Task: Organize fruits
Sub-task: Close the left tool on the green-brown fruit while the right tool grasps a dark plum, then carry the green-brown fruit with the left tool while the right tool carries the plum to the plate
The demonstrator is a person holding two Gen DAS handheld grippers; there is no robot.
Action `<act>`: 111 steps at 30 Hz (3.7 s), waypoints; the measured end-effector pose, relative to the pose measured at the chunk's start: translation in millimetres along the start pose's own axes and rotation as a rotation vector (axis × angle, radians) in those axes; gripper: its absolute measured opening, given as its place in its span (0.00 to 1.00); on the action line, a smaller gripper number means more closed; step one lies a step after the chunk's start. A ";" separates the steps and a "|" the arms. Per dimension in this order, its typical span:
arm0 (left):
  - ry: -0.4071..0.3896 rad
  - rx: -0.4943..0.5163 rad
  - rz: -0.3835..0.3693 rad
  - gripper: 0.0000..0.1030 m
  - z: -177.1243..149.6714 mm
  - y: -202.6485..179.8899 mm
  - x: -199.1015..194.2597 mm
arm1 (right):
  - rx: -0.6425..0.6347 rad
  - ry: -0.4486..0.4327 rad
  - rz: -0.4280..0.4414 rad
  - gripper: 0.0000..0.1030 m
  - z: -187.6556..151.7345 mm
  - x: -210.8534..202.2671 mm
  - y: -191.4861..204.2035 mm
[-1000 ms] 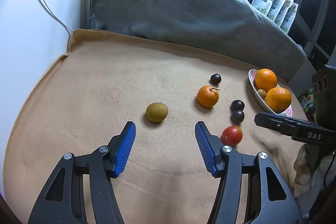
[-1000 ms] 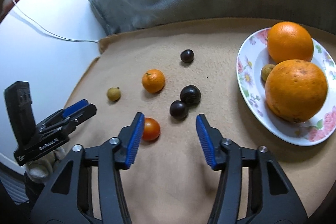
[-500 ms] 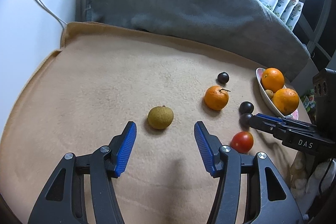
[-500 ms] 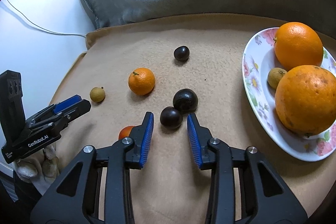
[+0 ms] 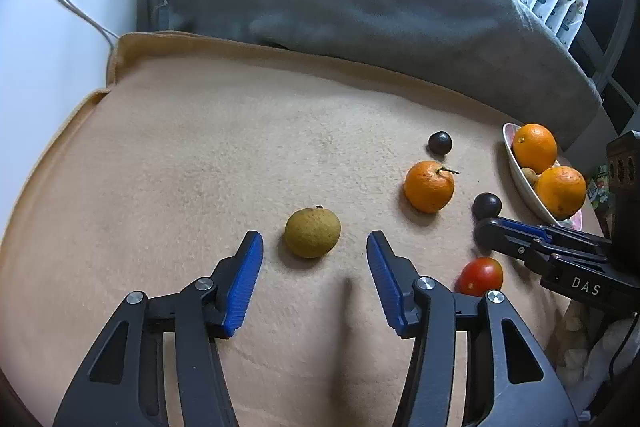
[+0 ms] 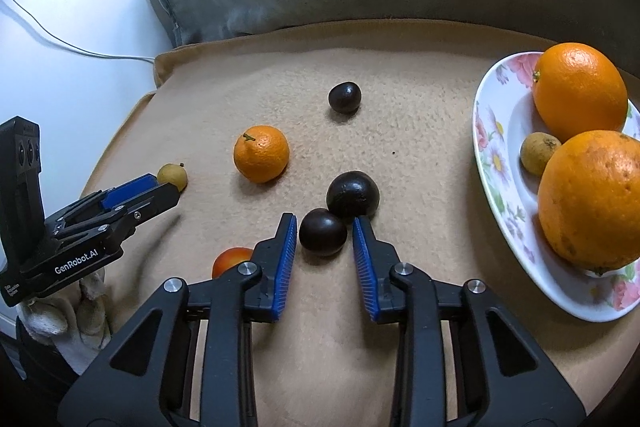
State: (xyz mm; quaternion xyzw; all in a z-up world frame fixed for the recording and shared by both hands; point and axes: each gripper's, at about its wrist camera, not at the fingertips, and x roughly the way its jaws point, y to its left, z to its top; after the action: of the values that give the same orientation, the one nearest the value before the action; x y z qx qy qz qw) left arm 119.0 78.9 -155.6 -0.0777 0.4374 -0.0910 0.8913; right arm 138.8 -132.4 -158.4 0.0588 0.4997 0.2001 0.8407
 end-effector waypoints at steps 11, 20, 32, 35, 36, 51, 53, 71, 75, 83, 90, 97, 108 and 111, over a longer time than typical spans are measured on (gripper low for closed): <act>0.013 -0.001 0.025 0.31 1.5 -1.1 6.6 | -0.021 -0.002 -0.004 0.24 -2.7 -0.2 0.4; 0.013 -0.012 0.011 0.27 1.5 0.2 5.4 | -0.020 -0.006 0.014 0.23 -3.4 -5.6 0.9; -0.009 -0.026 -0.023 0.27 1.6 -6.5 -8.0 | -0.023 -0.054 0.046 0.23 -6.9 -37.3 -3.3; -0.019 -0.016 -0.037 0.27 3.2 -13.4 -12.8 | -0.021 -0.074 0.051 0.23 -9.1 -50.6 -8.7; -0.023 -0.012 -0.040 0.27 3.6 -15.9 -14.9 | -0.020 -0.081 0.051 0.23 -9.7 -54.8 -10.2; -0.063 0.050 -0.121 0.27 19.0 -67.5 -24.2 | 0.036 -0.200 0.016 0.23 -17.4 -123.3 -56.7; -0.066 0.061 -0.136 0.27 21.8 -77.4 -22.9 | 0.048 -0.211 0.005 0.23 -17.8 -129.5 -64.8; -0.049 0.137 -0.223 0.27 40.6 -144.4 -3.9 | 0.150 -0.271 -0.103 0.23 -25.9 -163.5 -139.6; -0.039 0.152 -0.233 0.27 42.9 -156.7 2.5 | 0.158 -0.269 -0.119 0.23 -24.1 -163.0 -151.5; -0.027 0.163 -0.248 0.27 51.9 -173.1 14.9 | 0.172 -0.258 -0.134 0.23 -19.9 -158.2 -168.8; -0.003 0.168 -0.260 0.27 56.2 -183.6 27.9 | 0.187 -0.249 -0.135 0.23 -16.7 -152.1 -179.8; 0.012 0.162 -0.274 0.27 59.2 -189.8 34.6 | 0.185 -0.234 -0.120 0.23 -15.3 -144.2 -182.7; 0.017 0.149 -0.293 0.27 61.9 -190.4 36.7 | 0.154 -0.237 -0.102 0.23 -14.9 -143.9 -177.2; 0.015 0.155 -0.300 0.27 61.6 -192.7 35.5 | 0.145 -0.238 -0.103 0.24 -14.0 -144.7 -175.1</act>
State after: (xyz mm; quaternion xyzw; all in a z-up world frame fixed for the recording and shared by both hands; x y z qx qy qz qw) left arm 171.0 -112.8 -103.5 -0.0726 0.4191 -0.2571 0.8678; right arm 114.5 -350.8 -99.5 0.1172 0.4120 0.1118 0.8967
